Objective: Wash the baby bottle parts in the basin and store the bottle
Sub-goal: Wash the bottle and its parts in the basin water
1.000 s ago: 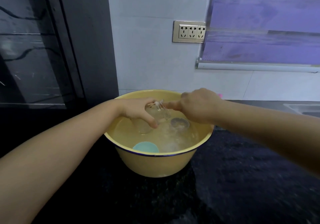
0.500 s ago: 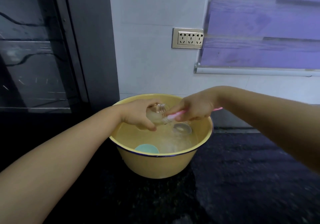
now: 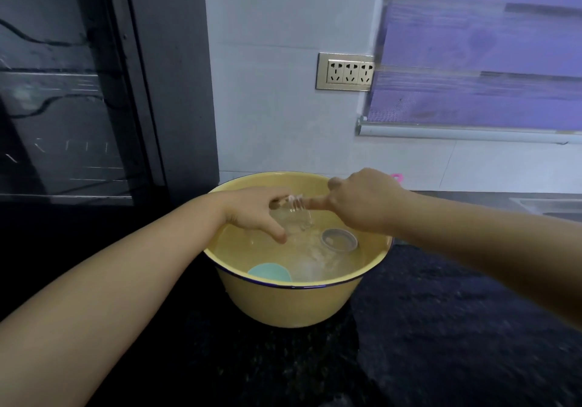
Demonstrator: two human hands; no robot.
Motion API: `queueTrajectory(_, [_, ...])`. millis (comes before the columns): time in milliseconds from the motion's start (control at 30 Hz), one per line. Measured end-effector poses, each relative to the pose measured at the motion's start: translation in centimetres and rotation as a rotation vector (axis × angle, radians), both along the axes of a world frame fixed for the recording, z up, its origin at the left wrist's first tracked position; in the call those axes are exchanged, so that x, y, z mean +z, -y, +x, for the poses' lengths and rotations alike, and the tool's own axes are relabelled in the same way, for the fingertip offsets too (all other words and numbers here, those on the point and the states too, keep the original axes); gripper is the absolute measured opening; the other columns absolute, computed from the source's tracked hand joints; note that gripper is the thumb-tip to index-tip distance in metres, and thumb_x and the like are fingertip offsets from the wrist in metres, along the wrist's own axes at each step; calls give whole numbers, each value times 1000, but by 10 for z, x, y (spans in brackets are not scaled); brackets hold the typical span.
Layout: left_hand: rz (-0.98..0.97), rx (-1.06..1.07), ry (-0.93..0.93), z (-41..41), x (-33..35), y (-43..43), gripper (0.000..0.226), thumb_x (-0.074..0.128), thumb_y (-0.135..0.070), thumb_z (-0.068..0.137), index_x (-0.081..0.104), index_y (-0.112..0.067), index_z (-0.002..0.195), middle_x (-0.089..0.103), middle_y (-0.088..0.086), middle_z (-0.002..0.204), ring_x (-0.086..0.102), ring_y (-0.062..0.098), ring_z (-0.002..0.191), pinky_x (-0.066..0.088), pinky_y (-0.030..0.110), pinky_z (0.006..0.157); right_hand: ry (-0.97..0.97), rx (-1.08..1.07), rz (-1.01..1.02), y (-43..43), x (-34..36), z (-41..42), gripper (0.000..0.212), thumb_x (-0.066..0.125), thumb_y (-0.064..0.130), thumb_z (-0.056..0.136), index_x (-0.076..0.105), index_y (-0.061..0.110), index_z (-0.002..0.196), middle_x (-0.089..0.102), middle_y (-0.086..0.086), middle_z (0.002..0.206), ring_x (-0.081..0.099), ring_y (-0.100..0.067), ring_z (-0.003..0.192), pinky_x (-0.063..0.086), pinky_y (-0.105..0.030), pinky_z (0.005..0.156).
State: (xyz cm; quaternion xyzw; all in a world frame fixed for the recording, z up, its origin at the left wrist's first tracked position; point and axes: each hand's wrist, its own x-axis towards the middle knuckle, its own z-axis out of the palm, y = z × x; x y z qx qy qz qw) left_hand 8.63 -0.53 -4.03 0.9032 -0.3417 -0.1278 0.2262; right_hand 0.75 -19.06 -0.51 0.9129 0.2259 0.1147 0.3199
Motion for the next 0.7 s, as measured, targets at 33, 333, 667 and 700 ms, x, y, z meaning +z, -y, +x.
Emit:
queueTrajectory(33, [13, 2, 12, -1, 0, 0, 67, 73, -39, 52, 53, -21, 114, 55, -6, 94, 52, 15, 88, 43, 28, 75, -7, -1, -26, -1, 1, 0, 64, 24, 12, 100, 1, 52, 144, 55, -9, 104, 47, -26, 64, 25, -29, 45])
queueTrajectory(333, [-28, 2, 146, -5, 3, -2, 65, 75, -28, 59, 49, -36, 117, 57, -12, 104, 58, 18, 95, 50, 36, 82, -573, -223, 386, 4, 13, 0, 41, 37, 35, 101, 36, 48, 139, 56, 7, 126, 50, -16, 107, 30, -20, 84])
queueTrajectory(667, [-17, 79, 286, -5, 7, 0, 71, 75, -28, 67, 44, -38, 130, 56, -14, 108, 55, 12, 93, 48, 27, 76, -693, -216, 996, 46, 22, 3, 36, 45, 60, 88, 47, 59, 125, 54, -1, 72, 48, -22, 59, 36, -28, 53])
queueTrajectory(700, [-5, 87, 298, -5, 7, 0, 71, 75, -30, 67, 44, -38, 130, 56, -14, 108, 55, 12, 93, 48, 27, 76, -638, -228, 942, 49, 23, 4, 39, 44, 68, 83, 46, 63, 122, 66, -2, 96, 61, -29, 81, 47, -32, 66])
